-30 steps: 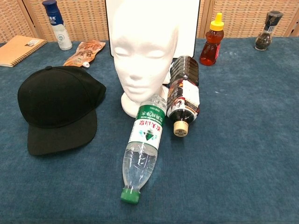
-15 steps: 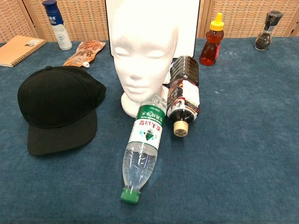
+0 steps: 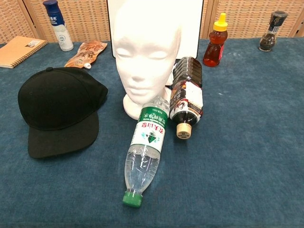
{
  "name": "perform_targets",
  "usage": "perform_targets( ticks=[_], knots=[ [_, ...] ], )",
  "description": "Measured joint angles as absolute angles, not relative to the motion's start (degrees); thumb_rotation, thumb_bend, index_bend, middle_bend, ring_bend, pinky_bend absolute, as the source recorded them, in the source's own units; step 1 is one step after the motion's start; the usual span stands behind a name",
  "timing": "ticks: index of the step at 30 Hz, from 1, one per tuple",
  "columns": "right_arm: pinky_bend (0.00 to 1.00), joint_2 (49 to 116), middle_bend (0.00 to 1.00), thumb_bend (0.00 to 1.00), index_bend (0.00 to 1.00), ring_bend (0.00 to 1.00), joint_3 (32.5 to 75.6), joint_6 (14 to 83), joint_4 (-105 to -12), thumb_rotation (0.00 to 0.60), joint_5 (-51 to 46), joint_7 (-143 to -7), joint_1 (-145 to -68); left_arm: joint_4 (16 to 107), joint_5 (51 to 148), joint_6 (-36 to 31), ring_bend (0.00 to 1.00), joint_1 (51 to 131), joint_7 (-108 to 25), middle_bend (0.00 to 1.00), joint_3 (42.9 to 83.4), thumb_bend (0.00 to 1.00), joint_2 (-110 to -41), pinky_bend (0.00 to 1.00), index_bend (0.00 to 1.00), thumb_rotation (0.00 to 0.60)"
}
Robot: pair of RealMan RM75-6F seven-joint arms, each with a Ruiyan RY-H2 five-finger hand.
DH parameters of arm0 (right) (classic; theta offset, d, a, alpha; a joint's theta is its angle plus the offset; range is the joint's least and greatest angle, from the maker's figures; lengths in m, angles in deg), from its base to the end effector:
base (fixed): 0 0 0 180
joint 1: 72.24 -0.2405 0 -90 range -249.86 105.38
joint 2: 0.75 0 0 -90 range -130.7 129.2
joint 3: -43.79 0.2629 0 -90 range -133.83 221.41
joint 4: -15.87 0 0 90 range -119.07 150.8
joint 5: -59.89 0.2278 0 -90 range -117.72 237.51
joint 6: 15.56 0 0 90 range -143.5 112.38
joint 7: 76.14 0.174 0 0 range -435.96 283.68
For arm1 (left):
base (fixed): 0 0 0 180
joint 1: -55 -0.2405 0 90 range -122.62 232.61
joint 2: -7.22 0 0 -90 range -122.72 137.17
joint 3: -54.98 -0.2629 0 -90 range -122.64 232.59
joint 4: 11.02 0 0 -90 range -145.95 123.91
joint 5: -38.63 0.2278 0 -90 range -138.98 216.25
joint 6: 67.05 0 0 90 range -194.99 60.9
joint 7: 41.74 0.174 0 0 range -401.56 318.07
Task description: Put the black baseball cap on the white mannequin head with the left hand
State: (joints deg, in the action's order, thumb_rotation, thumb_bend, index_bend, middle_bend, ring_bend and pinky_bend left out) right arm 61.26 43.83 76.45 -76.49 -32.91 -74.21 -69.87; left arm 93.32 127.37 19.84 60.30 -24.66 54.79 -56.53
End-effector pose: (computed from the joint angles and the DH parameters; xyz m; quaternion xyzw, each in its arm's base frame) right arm -0.3272 -0.1604 0.1604 0.5921 -0.3793 0.3944 0.5916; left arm -0.2715 0.1989 0.1249 -0.6352 -0.3496 -0.3666 0.5829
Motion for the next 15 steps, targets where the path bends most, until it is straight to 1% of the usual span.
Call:
perform_targets(
  ticks=[5, 9, 12, 15],
  knots=[
    [0.31, 61.25, 0.29, 0.20, 0.23, 0.28, 43.81, 76.89, -75.68, 0.600, -32.88, -73.20, -69.59, 93.11, 128.26, 16.57, 0.61, 61.75, -23.12, 0.71, 54.33, 0.24, -58.74, 0.78, 0.55, 0.600],
    [0.31, 61.32, 0.29, 0.20, 0.23, 0.28, 43.71, 77.03, -74.90, 0.600, -32.85, -72.37, -69.40, 92.41, 128.75, 14.10, 0.67, 63.10, -20.28, 0.78, 54.05, 0.23, -61.40, 0.81, 0.55, 0.600],
    [0.31, 61.33, 0.29, 0.20, 0.23, 0.28, 43.73, 77.23, -74.54, 0.600, -32.82, -71.91, -69.30, 91.82, 128.87, 11.62, 0.71, 64.19, -18.41, 0.83, 53.71, 0.23, -63.88, 0.83, 0.55, 0.600],
    [0.31, 61.35, 0.29, 0.20, 0.23, 0.28, 43.73, 77.38, -74.20, 0.600, -32.78, -71.49, -69.18, 90.92, 128.85, 10.05, 0.72, 64.96, -16.64, 0.85, 53.43, 0.23, -66.47, 0.84, 0.55, 0.600]
  ],
)
